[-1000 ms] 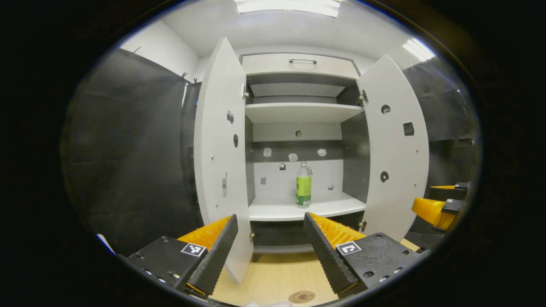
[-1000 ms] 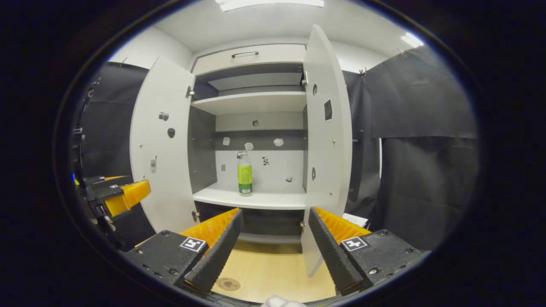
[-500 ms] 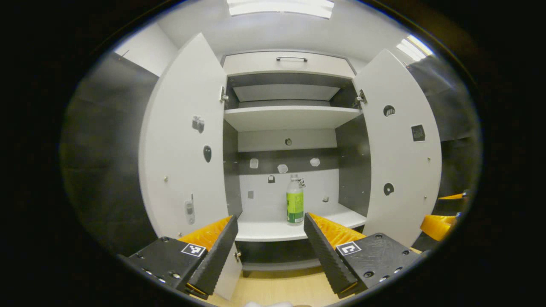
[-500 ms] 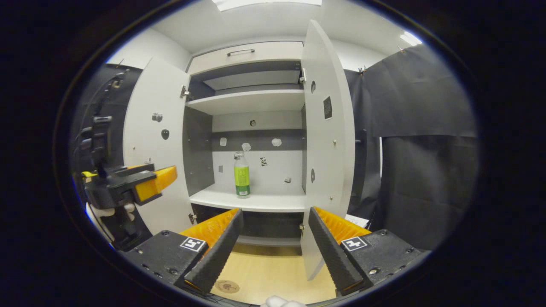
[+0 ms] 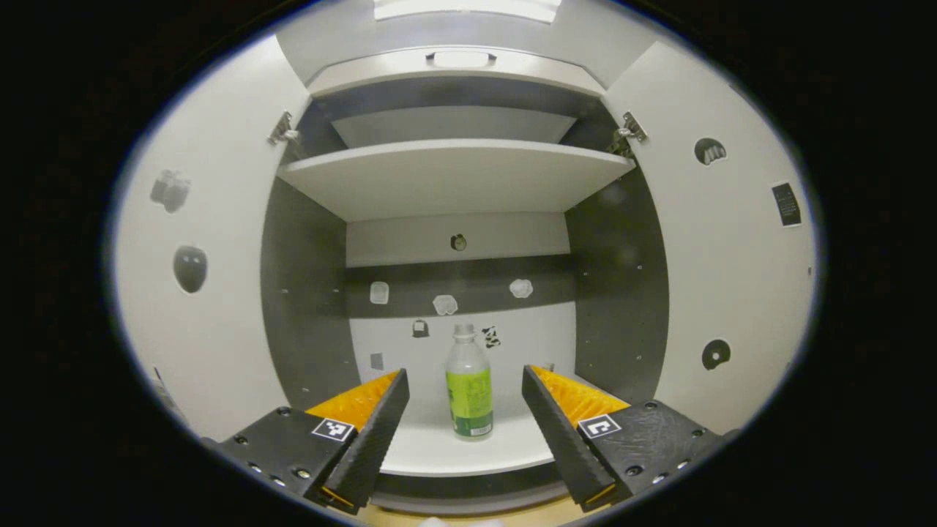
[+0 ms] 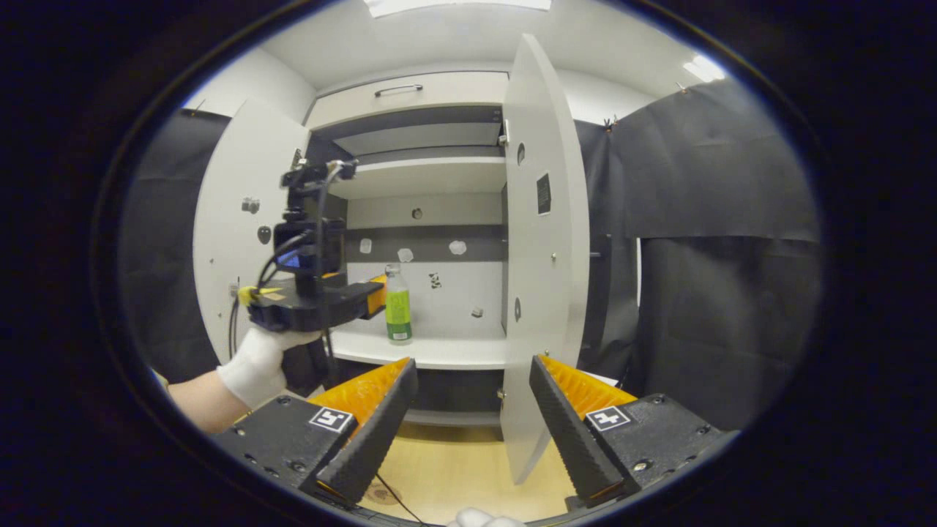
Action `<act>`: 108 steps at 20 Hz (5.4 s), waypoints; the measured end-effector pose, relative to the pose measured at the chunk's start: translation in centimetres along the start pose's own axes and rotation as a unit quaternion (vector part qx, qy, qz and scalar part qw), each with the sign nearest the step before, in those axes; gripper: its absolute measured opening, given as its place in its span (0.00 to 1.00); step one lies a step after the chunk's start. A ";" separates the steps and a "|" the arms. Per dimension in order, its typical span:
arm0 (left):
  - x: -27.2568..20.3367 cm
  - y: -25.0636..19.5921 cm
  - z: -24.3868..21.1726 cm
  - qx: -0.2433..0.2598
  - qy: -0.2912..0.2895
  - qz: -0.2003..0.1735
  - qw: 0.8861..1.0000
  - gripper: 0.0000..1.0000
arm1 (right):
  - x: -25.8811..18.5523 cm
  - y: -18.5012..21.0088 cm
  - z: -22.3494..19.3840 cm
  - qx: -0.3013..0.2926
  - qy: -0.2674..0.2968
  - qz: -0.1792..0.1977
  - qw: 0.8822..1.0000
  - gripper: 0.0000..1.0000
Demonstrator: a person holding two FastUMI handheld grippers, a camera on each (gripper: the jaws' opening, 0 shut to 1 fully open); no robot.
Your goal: Grasp the bottle in the cabinet with the left hand and place it on the coaster, then close the right door with the right hand and the left door with the left hand.
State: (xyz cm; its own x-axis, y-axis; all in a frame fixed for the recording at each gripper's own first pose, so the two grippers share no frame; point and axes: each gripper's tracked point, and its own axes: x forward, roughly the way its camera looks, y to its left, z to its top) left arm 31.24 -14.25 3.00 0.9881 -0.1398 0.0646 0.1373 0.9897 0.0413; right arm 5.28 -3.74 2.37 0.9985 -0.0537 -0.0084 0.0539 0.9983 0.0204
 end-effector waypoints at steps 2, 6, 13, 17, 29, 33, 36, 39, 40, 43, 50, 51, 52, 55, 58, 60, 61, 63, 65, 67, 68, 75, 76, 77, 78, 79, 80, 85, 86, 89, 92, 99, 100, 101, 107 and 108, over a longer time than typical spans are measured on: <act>3.1 -0.2 -1.9 -0.003 0.016 0.009 1.000 0.97 | 0.1 -0.3 0.0 -0.007 0.003 -0.006 1.000 1.00; 8.4 0.9 -4.6 -0.018 0.034 0.035 0.999 0.97 | 1.0 -0.8 -0.3 -0.018 0.017 -0.015 1.000 1.00; 12.5 1.5 -6.8 -0.027 0.054 0.056 0.997 0.97 | 2.4 -1.7 -1.0 -0.025 0.038 -0.006 0.999 1.00; 12.8 2.3 -6.3 -0.025 0.047 0.071 0.996 0.89 | 2.5 -1.9 -1.0 -0.030 0.038 0.004 0.999 1.00; -4.2 1.5 -0.9 -0.006 -0.002 -0.006 1.000 0.76 | -0.8 -0.5 -1.1 -0.011 0.012 0.008 1.000 1.00; -10.9 2.3 -1.6 0.001 -0.008 -0.015 1.000 0.80 | -2.7 0.1 -2.2 -0.003 0.015 0.003 1.000 1.00; -14.7 2.3 -3.0 0.000 -0.004 -0.024 1.000 0.80 | -3.6 0.0 -3.0 0.005 0.019 -0.005 1.000 1.00; -18.1 1.8 -5.9 -0.003 0.001 -0.031 1.000 0.78 | -4.4 -1.0 -3.4 0.007 0.022 -0.019 1.000 1.00; -19.2 1.4 -7.1 -0.003 0.005 -0.035 0.999 0.76 | -4.6 -1.5 -3.7 0.008 0.024 -0.025 0.999 1.00; -21.8 0.7 -10.4 0.005 -0.001 -0.048 0.999 0.76 | -5.2 -3.0 -4.0 0.011 0.031 -0.044 0.999 1.00; -26.3 -0.8 -18.1 -0.009 0.004 -0.073 0.997 0.75 | -5.5 -3.3 -4.7 -0.009 0.054 -0.047 0.997 1.00; -26.7 -1.0 -19.2 -0.020 0.004 -0.076 0.997 0.76 | -5.5 -3.1 -4.8 -0.013 0.058 -0.044 0.997 1.00; -27.1 -1.2 -20.3 -0.030 0.003 -0.078 0.996 0.80 | -5.4 -2.8 -4.8 -0.016 0.061 -0.042 0.997 1.00; -28.1 -2.0 -23.9 -0.027 0.013 -0.086 0.996 0.80 | -5.3 -2.3 -4.7 -0.028 0.067 -0.034 0.997 1.00; -28.6 -2.5 -27.5 -0.027 0.037 -0.092 0.995 0.78 | -5.1 -1.9 -4.5 -0.033 0.069 -0.027 0.997 1.00; -28.8 -2.8 -29.4 -0.034 0.046 -0.099 0.993 0.80 | -4.9 -1.7 -4.6 -0.042 0.073 -0.026 0.996 1.00; -28.9 -3.1 -30.2 -0.040 0.050 -0.104 0.993 0.80 | -4.9 -1.5 -4.6 -0.044 0.074 -0.025 0.996 1.00; -28.9 -3.4 -32.1 -0.042 0.059 -0.108 0.992 0.76 | -4.8 -1.0 -4.9 -0.046 0.081 -0.022 0.995 1.00; -29.0 -3.7 -33.4 -0.039 0.066 -0.112 0.991 0.76 | -4.6 -0.3 -4.8 -0.044 0.082 -0.015 0.996 1.00; -29.1 -3.8 -34.7 -0.031 0.075 -0.114 0.990 0.76 | -4.4 0.3 -4.7 -0.048 0.082 -0.007 0.995 1.00; -29.1 -3.9 -35.0 -0.029 0.076 -0.115 0.990 0.76 | -4.3 0.5 -4.6 -0.051 0.083 -0.005 0.995 1.00; -29.1 -4.3 -35.5 -0.018 0.076 -0.123 0.989 0.78 | -4.2 1.5 -4.5 -0.056 0.086 0.007 0.995 1.00; -29.3 -4.3 -35.4 -0.015 0.076 -0.122 0.989 0.78 | -4.2 1.4 -4.7 -0.058 0.086 0.007 0.995 1.00; -29.3 -4.1 -35.0 -0.011 0.074 -0.120 0.990 0.83 | -4.2 1.4 -4.7 -0.058 0.086 0.007 0.995 1.00; -29.3 -4.0 -34.8 -0.006 0.074 -0.121 0.990 0.91 | -4.2 1.4 -4.8 -0.058 0.086 0.007 0.995 1.00; -29.3 -4.0 -34.4 -0.002 0.071 -0.120 0.990 0.98 | -4.2 1.4 -4.9 -0.057 0.087 0.006 0.995 1.00; -29.2 -3.8 -33.8 0.001 0.066 -0.120 0.991 0.99 | -4.3 1.4 -5.0 -0.056 0.088 0.006 0.995 1.00; -28.6 -3.3 -28.8 0.001 0.028 -0.119 0.992 0.98 | -4.6 1.2 -5.1 -0.047 0.083 0.003 0.995 1.00; -28.4 -3.2 -27.5 0.001 0.019 -0.120 0.993 0.98 | -4.7 1.3 -5.1 -0.044 0.081 0.003 0.996 1.00; -27.9 -2.7 -23.3 0.006 -0.005 -0.114 0.993 0.98 | -5.0 1.1 -5.1 -0.042 0.075 0.000 0.996 1.00; -27.7 -1.9 -19.0 -0.007 -0.014 -0.110 0.994 0.98 | -5.3 1.2 -5.1 -0.034 0.066 -0.002 0.997 1.00; -28.5 2.5 -9.3 -0.032 -0.002 -0.088 0.996 0.98 | -6.5 1.3 -4.9 -0.005 0.041 -0.003 0.999 1.00; -28.9 3.2 -8.3 -0.029 0.007 -0.083 0.996 0.97 | -6.7 1.1 -4.8 -0.004 0.038 -0.006 0.999 1.00; -29.2 4.2 -7.4 -0.026 0.015 -0.074 0.997 0.98 | -6.8 0.8 -4.8 -0.002 0.036 -0.009 0.999 1.00; -31.8 10.8 -3.3 -0.008 0.035 0.008 0.999 0.98 | -6.8 -3.6 -3.6 0.013 0.015 -0.028 0.999 1.00; -32.2 11.5 -3.3 -0.002 0.037 0.022 0.999 0.98 | -6.6 -5.0 -3.3 0.014 0.010 -0.034 0.999 1.00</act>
State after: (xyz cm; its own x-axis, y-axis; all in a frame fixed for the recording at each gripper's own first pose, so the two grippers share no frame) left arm 1.24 1.71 -1.88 0.9957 -0.0927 -0.0080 0.0929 0.9950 0.0356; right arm -1.56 -8.27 -1.02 0.9923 -0.1199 -0.0315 0.1213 0.9915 0.0472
